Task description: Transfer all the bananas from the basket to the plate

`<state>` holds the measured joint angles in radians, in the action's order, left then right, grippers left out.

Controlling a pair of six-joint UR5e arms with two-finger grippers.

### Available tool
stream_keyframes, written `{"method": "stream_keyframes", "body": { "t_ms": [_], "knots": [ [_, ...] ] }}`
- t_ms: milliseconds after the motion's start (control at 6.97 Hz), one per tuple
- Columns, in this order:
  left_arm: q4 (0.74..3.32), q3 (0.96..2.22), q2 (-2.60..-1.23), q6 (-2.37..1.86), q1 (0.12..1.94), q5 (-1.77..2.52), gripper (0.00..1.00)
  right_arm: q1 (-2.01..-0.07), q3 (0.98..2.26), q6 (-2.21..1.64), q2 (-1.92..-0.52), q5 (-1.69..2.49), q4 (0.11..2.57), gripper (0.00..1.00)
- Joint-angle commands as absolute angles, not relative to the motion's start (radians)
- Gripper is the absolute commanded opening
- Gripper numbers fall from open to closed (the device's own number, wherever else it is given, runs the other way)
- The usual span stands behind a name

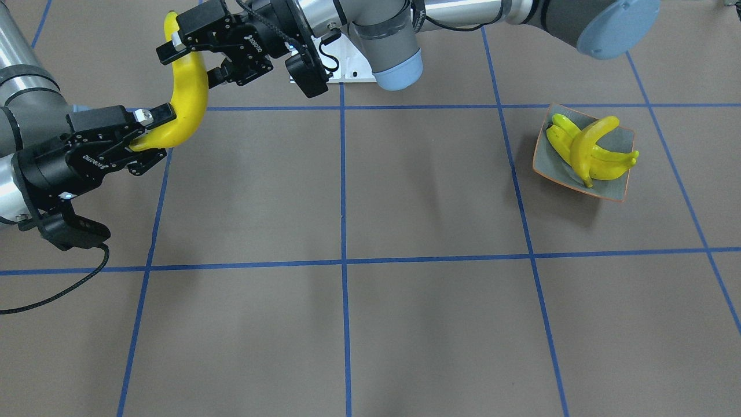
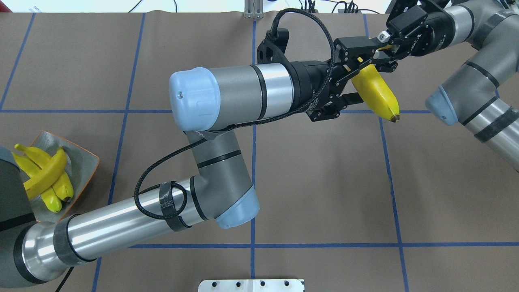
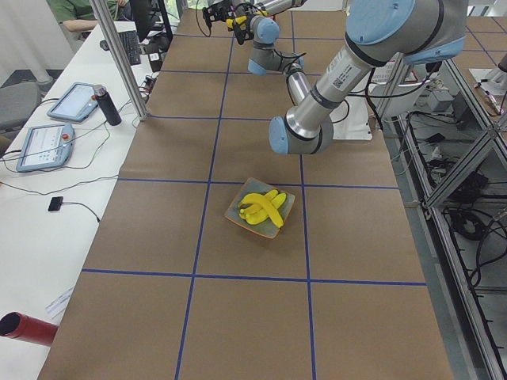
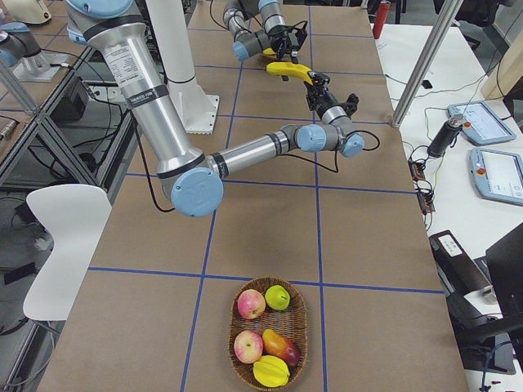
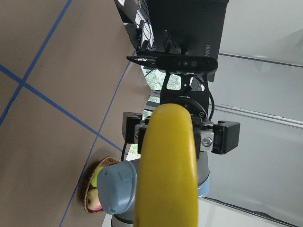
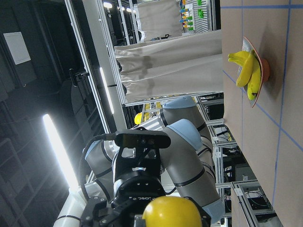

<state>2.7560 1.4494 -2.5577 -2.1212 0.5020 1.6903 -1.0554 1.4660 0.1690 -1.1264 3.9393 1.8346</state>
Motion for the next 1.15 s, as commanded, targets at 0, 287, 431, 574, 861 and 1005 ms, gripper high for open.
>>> {"method": "stream_keyframes", "body": {
  "t_ms": [0,287,431,574,861,1005],
  "knots": [
    [2.757,1.439,-2.562,-2.12,0.502,1.69,0.23,-1.055,1.462,0.178,-1.126,3.942,1.835,0.0],
    [2.757,1.434,-2.557,-2.122,0.502,1.701,0.0,-1.055,1.456,0.178,-1.129,3.941,1.835,0.0],
    [2.758,1.434,-2.557,-2.123,0.502,1.704,0.0,-1.055,1.448,0.178,-1.129,3.942,1.838,0.23],
    [2.758,1.434,-2.557,-2.128,0.502,1.704,0.0,-1.055,1.444,0.178,-1.132,3.942,1.838,0.99],
    [2.758,1.434,-2.556,-2.128,0.502,1.704,0.0,-1.057,1.448,0.178,-1.141,3.942,1.835,1.0],
    [2.758,1.434,-2.554,-2.129,0.502,1.704,0.0,-1.061,1.456,0.178,-1.155,3.942,1.827,1.0]
  ]
}}
